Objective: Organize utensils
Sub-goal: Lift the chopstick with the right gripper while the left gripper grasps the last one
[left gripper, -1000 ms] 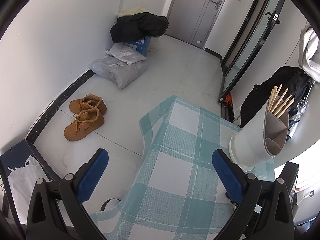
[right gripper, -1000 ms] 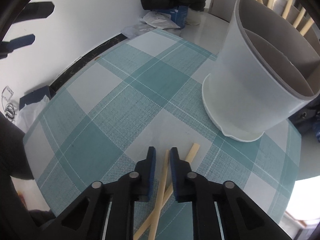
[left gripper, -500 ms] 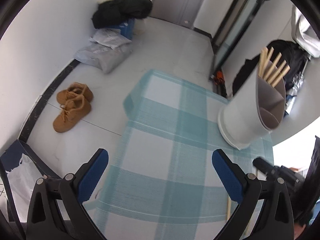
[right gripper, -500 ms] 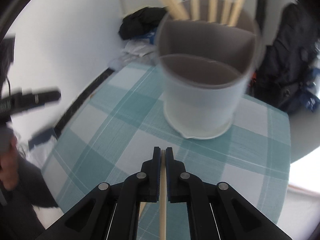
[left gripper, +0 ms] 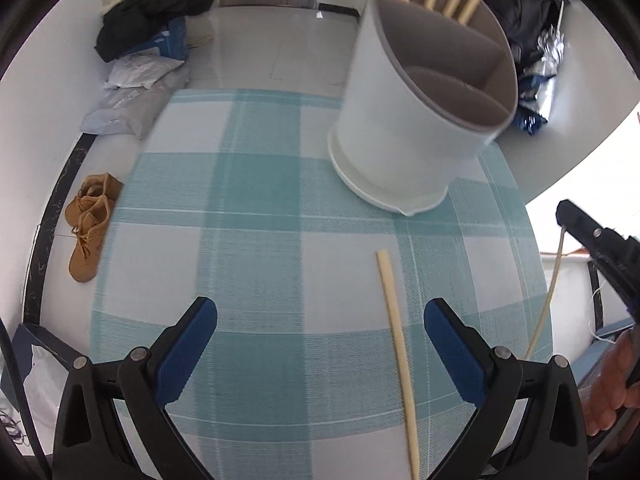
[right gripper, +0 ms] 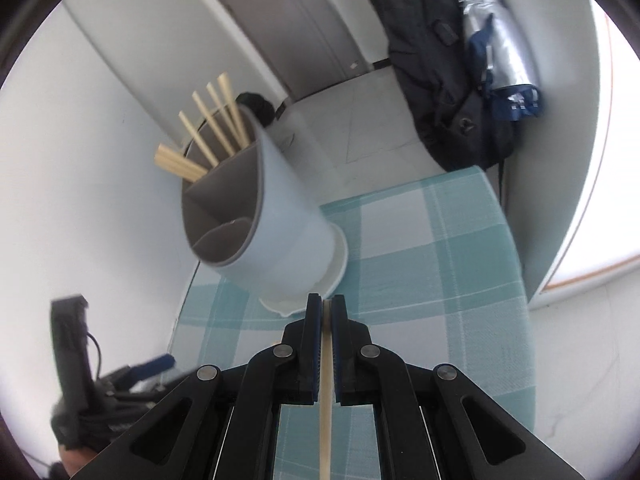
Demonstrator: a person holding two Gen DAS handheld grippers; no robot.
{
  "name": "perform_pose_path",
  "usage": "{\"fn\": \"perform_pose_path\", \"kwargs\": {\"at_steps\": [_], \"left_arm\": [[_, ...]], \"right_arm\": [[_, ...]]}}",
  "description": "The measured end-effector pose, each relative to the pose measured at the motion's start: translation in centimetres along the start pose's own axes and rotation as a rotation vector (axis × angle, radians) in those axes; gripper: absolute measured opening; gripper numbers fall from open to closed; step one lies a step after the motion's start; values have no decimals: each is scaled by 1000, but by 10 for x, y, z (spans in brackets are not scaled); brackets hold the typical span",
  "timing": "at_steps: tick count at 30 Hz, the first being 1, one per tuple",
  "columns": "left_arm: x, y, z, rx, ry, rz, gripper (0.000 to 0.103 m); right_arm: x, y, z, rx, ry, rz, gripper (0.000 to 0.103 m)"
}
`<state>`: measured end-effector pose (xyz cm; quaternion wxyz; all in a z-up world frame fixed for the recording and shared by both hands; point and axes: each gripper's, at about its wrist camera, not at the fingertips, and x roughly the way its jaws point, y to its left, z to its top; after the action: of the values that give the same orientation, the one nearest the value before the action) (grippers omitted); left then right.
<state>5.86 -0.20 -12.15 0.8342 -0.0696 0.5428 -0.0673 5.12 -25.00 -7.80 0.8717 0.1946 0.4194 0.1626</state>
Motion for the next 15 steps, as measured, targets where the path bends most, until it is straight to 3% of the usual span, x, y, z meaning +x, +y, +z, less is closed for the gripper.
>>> {"fn": "perform_pose_path", "kwargs": {"at_steps": [2, 7, 11, 15], "left_arm": [[4, -9, 2, 34, -3, 39, 101], [19, -19, 9, 29, 48, 45, 101], [31, -25, 10, 62, 62, 109, 95], [35, -26, 10, 37, 88, 120, 94]], "right_arm": [[-8, -8, 1, 27, -25, 4, 4], [-22, -19, 6, 87, -70, 26, 4], [-27, -20, 7, 81, -85, 16, 4], [-29, -22, 9, 72, -105, 22, 4]]}}
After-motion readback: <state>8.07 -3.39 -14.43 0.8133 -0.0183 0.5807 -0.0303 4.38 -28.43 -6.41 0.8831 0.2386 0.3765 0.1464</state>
